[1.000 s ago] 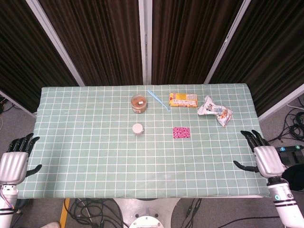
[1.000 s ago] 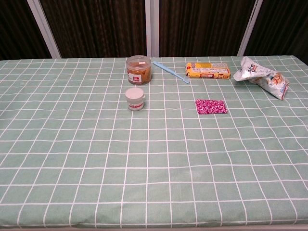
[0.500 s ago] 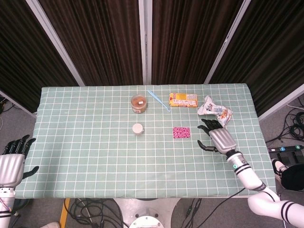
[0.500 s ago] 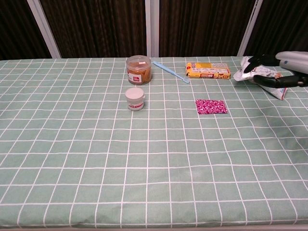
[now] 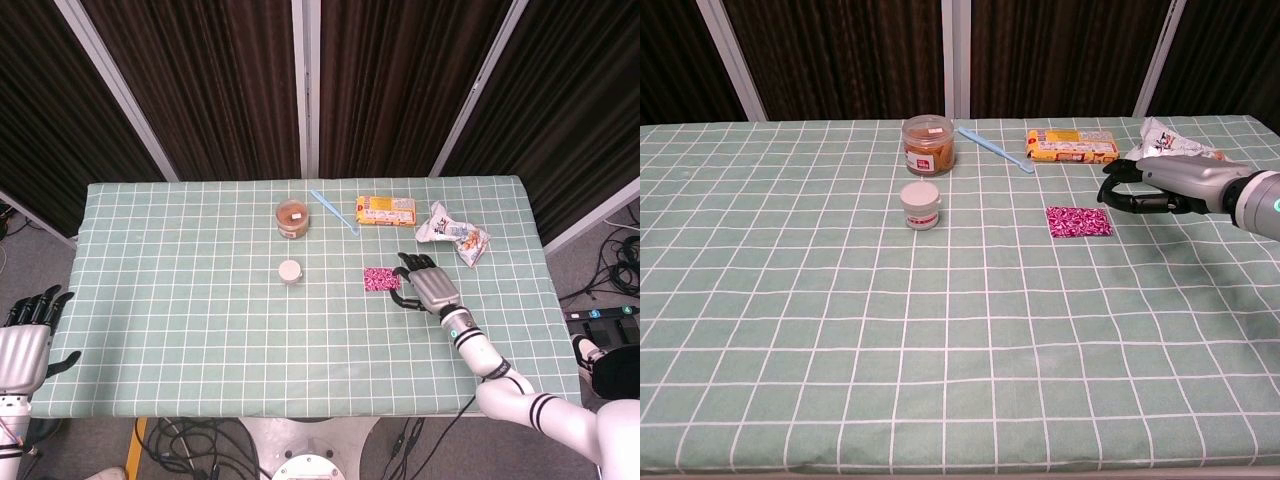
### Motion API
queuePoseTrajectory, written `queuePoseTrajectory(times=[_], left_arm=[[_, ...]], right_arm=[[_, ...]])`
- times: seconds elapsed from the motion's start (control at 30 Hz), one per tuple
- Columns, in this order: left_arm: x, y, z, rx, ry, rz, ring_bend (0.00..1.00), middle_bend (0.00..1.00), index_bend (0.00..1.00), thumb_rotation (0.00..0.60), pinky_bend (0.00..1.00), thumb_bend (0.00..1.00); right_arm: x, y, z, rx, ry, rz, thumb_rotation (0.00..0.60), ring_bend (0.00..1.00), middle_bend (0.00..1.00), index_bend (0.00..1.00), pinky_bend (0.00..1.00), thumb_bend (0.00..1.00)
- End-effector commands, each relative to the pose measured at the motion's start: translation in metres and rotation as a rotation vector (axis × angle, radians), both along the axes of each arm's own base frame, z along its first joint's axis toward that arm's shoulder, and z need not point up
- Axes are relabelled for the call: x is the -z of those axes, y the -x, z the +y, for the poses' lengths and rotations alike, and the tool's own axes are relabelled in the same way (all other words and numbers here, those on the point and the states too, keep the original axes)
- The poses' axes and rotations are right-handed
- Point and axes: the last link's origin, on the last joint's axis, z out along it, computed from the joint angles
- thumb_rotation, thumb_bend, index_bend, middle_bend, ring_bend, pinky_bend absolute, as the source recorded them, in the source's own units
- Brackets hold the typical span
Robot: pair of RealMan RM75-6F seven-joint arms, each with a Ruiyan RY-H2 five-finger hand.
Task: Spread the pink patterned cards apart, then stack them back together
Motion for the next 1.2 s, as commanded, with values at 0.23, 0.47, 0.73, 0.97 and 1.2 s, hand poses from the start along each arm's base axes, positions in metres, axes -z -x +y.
queuePoseTrajectory(times=[0.23, 0.47, 0.73, 0.97, 1.2], left_arm=[[-0.001, 0.000, 0.000, -0.005, -0.001, 0.000, 0.18, 0.22, 0.22, 0.600, 0.19, 0.09], [-0.001, 0.001, -0.002, -0.014, -0.001, -0.003, 0.18, 0.22, 0.22, 0.600, 0.19, 0.09], [-0.002, 0.001, -0.003, -0.012, -0.004, -0.002, 0.18, 0.22, 0.22, 0.600, 0.19, 0.09], [0.000, 0.002, -0.003, -0.016, -0.001, -0.007, 0.18, 0.22, 0.22, 0.600, 0.19, 0.09], [0.001, 0.001, -0.002, -0.010, 0.001, -0.009, 0.18, 0.22, 0.22, 0.600, 0.19, 0.09]], right_arm=[[0.024, -0.012, -0.019, 0.006, -0.026, -0.003, 0.029, 0.00, 0.00, 0.24, 0.00, 0.40], [0.030, -0.012, -0.026, 0.003, -0.026, 0.008, 0.039, 0.00, 0.00, 0.24, 0.00, 0.40], [0.038, -0.011, -0.025, 0.002, -0.045, 0.021, 0.035, 0.00, 0.00, 0.25, 0.00, 0.40], [0.038, -0.006, -0.017, -0.018, -0.062, 0.031, 0.030, 0.00, 0.00, 0.25, 0.00, 0.40], [0.032, 0.001, 0.005, -0.051, -0.085, 0.030, 0.035, 0.00, 0.00, 0.25, 0.00, 0.40]])
